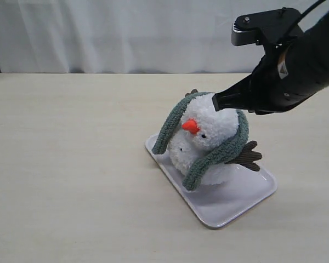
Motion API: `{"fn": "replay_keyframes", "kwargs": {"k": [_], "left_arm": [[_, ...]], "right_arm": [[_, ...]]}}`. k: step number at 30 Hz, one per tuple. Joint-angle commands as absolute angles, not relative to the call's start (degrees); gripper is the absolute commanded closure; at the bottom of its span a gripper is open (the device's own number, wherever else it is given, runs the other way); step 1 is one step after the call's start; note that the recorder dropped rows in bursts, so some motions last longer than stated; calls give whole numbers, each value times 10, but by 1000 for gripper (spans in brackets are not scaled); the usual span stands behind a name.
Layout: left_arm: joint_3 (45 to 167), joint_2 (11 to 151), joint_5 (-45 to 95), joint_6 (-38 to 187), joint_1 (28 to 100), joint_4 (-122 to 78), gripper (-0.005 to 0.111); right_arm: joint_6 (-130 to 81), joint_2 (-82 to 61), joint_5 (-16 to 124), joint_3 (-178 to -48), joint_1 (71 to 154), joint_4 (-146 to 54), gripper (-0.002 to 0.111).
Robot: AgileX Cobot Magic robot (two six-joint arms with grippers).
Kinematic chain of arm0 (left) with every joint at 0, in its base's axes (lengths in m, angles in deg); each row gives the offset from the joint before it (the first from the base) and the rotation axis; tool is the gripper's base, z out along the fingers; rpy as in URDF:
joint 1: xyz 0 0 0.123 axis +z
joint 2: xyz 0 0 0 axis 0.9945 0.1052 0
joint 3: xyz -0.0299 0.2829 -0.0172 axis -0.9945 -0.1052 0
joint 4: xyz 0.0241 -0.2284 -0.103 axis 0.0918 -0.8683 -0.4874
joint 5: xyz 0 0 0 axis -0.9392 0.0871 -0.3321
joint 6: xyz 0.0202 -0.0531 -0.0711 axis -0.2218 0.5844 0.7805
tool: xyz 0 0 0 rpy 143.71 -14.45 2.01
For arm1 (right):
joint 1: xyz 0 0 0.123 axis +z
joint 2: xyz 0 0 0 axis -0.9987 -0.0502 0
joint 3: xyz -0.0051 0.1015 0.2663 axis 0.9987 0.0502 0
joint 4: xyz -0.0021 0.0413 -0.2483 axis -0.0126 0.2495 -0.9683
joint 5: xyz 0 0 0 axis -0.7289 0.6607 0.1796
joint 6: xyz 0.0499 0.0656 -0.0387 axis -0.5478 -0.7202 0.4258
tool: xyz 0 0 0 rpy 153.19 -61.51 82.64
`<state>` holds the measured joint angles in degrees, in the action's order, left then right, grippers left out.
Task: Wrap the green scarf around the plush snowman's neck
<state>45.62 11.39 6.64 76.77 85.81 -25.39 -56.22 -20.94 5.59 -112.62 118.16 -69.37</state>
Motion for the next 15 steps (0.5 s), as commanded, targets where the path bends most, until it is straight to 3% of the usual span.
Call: {"fn": "replay_keyframes", "kwargs": {"k": [1, 15], "left_arm": [[454, 112, 73, 772, 859, -254, 107], [454, 112, 73, 772, 859, -254, 107]], "right_arm": [[-526, -263, 53, -1154, 1132, -637, 104], [-491, -360, 139, -1154, 1112, -598, 104]]}}
